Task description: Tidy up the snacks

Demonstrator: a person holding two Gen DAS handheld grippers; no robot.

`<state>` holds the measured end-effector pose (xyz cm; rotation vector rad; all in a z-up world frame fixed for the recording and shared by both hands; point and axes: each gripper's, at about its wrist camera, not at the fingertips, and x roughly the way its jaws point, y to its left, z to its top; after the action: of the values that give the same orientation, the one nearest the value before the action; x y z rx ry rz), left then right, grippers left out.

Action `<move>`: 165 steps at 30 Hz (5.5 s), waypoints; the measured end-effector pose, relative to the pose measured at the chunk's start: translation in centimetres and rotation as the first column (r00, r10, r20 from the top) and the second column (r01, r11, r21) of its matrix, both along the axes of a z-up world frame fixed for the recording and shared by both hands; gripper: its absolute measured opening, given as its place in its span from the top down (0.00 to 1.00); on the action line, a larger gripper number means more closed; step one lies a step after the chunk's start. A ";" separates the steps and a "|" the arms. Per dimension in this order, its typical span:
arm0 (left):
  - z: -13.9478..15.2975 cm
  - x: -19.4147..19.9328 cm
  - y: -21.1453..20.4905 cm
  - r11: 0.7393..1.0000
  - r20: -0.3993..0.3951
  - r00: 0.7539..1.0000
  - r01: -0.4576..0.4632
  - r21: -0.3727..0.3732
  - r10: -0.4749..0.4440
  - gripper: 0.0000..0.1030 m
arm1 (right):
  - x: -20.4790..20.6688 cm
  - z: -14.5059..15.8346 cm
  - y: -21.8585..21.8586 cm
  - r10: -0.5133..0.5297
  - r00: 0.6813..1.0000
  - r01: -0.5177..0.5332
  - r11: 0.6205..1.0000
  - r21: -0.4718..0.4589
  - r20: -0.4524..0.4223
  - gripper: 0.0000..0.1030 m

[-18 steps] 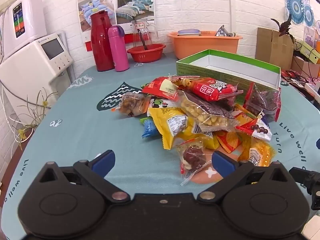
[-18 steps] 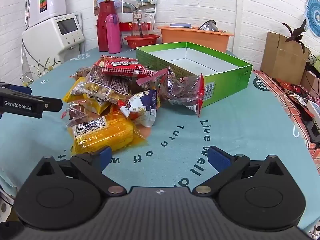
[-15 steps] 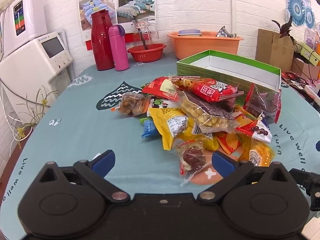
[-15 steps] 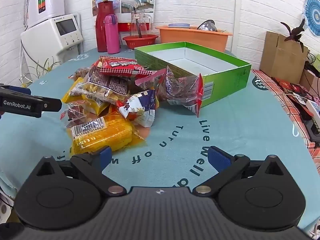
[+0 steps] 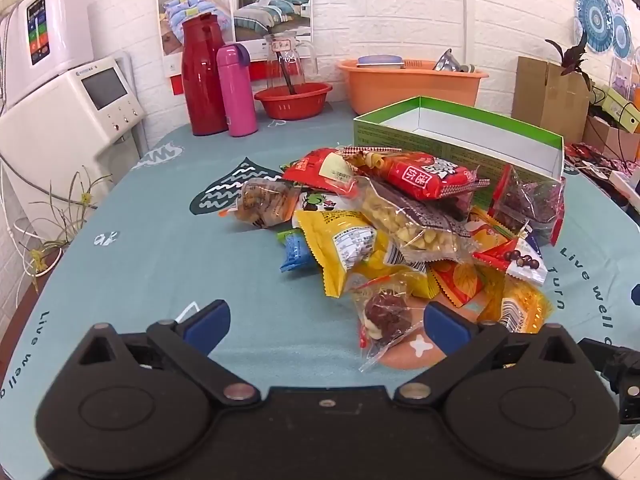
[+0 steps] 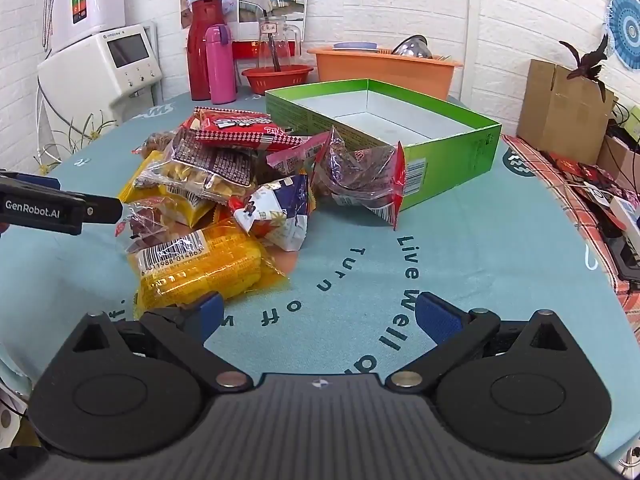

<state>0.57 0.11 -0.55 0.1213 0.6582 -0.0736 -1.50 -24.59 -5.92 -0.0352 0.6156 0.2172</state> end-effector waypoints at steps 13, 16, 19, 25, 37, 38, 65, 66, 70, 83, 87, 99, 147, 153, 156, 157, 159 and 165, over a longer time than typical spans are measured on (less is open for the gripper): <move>0.2 0.0 0.1 1.000 -0.002 1.000 0.010 -0.004 -0.010 0.00 | 0.0 0.0 0.0 0.001 1.000 -0.001 1.000 0.001 -0.001 0.00; 0.2 0.0 0.1 1.000 -0.002 1.000 0.010 -0.006 -0.010 0.00 | 0.0 0.0 0.0 0.000 1.000 0.000 1.000 0.001 -0.001 0.00; 0.2 0.0 0.1 1.000 -0.001 1.000 0.011 -0.006 -0.011 0.00 | 0.0 0.1 0.1 0.002 1.000 -0.002 1.000 0.001 -0.001 0.00; 0.0 0.0 0.2 1.000 -0.001 1.000 0.017 -0.003 -0.017 0.00 | -0.1 0.0 0.8 0.010 1.000 -0.010 1.000 -0.010 -0.001 0.00; -0.2 0.1 0.4 1.000 0.000 1.000 0.022 -0.008 -0.022 0.00 | 0.0 -0.3 1.3 0.035 0.999 -0.035 0.999 0.000 0.005 0.00; -0.3 0.1 0.5 1.000 -0.002 1.000 0.022 -0.011 -0.022 0.00 | -0.1 -0.2 1.4 0.040 0.999 -0.040 0.999 0.012 0.012 0.00; -1.0 3.1 -0.2 0.983 -0.063 0.982 0.174 -0.063 -0.178 0.00 | 1.2 -1.5 1.4 0.050 0.998 -0.053 0.997 0.062 0.042 0.00; -1.2 3.3 -0.5 0.982 -0.071 0.981 0.177 -0.060 -0.181 0.00 | 1.1 -1.5 1.0 0.035 0.999 -0.038 0.997 0.069 0.036 0.00; -2.0 4.4 -1.0 0.982 -0.106 0.978 0.174 -0.072 -0.181 0.00 | 1.0 -1.1 1.3 -0.008 1.000 0.007 0.996 0.091 0.015 0.00; -3.4 5.6 -0.2 0.981 -0.162 0.973 0.145 -0.130 -0.166 0.28 | 2.7 -2.4 3.0 0.001 1.000 -0.001 1.000 -0.007 -0.005 0.00; -3.0 5.0 -0.3 0.977 -0.158 0.970 0.163 -0.136 -0.184 0.33 | 2.5 -2.3 2.0 0.012 1.000 -0.012 1.000 0.009 0.009 0.35; 4.6 3.8 -3.1 0.945 0.053 0.950 0.311 -0.096 -0.307 0.33 | 1.7 4.0 -0.7 0.017 0.976 -0.028 0.999 0.046 0.217 0.36; 7.4 13.4 -5.9 0.978 0.097 0.974 0.208 -0.026 -0.205 0.00 | 9.3 6.5 -4.1 0.017 0.930 -0.011 1.000 -0.020 0.366 0.00; 5.3 9.2 -1.2 0.986 0.068 0.989 0.137 -0.097 -0.130 0.00 | 5.8 4.8 -2.6 0.068 0.942 -0.091 0.994 0.053 0.328 0.00; 4.3 8.5 0.1 0.987 0.041 0.993 0.114 -0.116 -0.110 0.00 | 5.2 3.8 -1.6 0.087 0.955 -0.118 0.989 0.093 0.283 0.00; 4.2 8.6 0.4 0.986 0.035 0.993 0.116 -0.120 -0.112 0.00 | 5.2 3.4 -1.1 0.092 0.961 -0.125 0.986 0.110 0.262 0.00; 4.6 9.1 0.5 0.986 0.037 0.992 0.121 -0.118 -0.117 0.00 | 5.5 2.9 -0.3 0.102 0.972 -0.136 0.978 0.155 0.211 0.00; 6.1 12.6 -0.1 0.964 0.054 0.970 0.243 -0.103 -0.239 0.00 | 6.6 2.7 1.5 0.085 0.989 -0.121 0.937 0.329 0.123 0.00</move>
<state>13.13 0.02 5.56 0.0969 0.5946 -0.3409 5.12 -23.09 -3.19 0.2500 0.4630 0.4178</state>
